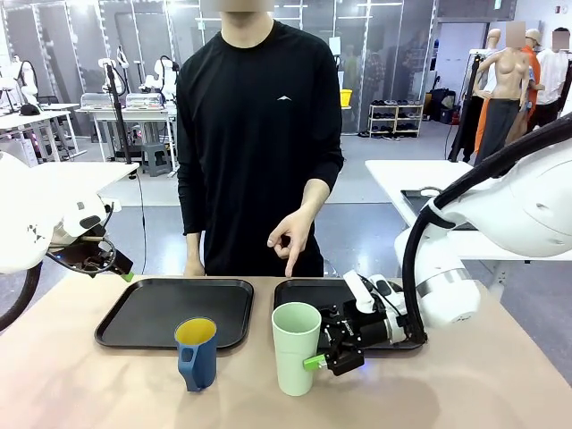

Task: Sort and store the cups by type.
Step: Pick up the Reusable plastic cup.

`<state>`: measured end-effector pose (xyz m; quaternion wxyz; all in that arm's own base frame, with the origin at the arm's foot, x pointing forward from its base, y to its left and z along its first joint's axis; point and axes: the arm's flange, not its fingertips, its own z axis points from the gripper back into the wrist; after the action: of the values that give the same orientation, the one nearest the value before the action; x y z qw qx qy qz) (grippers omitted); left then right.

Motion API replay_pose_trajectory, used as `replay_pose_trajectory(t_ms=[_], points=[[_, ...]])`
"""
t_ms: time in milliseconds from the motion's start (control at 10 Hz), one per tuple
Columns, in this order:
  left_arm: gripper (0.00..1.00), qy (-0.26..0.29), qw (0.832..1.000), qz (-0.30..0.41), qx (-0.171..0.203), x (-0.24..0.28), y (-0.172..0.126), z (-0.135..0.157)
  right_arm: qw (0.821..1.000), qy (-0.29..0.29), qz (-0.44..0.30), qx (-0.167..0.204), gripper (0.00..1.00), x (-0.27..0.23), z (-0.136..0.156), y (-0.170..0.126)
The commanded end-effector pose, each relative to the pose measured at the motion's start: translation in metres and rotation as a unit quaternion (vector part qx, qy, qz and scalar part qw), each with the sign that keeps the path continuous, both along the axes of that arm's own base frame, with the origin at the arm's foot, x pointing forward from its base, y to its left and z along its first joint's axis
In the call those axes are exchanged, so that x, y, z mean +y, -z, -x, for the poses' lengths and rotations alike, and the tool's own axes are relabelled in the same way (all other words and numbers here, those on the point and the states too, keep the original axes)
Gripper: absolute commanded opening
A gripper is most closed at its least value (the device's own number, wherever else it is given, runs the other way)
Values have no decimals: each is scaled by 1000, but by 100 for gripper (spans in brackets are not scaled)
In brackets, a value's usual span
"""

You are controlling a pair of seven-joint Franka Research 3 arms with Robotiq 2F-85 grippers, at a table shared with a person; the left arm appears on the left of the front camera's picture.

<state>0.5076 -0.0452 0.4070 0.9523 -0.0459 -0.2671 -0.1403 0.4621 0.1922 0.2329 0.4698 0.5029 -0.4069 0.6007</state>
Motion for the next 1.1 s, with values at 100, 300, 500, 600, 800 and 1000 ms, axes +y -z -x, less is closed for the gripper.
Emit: replay_pose_trajectory(t_ms=[100, 300, 500, 600, 800, 1000], points=[[100, 0, 1000, 0, -1, 0, -1, -1, 1000, -22, 0, 13, 100, 17, -11, 7], [100, 0, 1000, 0, -1, 0, -1, -1, 999, -27, 3, 18, 100, 21, -12, 9], [100, 0, 1000, 0, -1, 0, -1, -1, 999, -33, 7, 14, 100, 24, -11, 8], [100, 0, 1000, 0, -1, 0, -1, -1, 999, -39, 11, 13, 100, 25, -11, 8], [100, 0, 1000, 0, -1, 0, -1, -1, 999, -39, 16, 11, 81, 22, -9, 8], [100, 0, 1000, 0, -1, 0, -1, -1, 999, -48, 0, 5, 80, 22, -9, 6]])
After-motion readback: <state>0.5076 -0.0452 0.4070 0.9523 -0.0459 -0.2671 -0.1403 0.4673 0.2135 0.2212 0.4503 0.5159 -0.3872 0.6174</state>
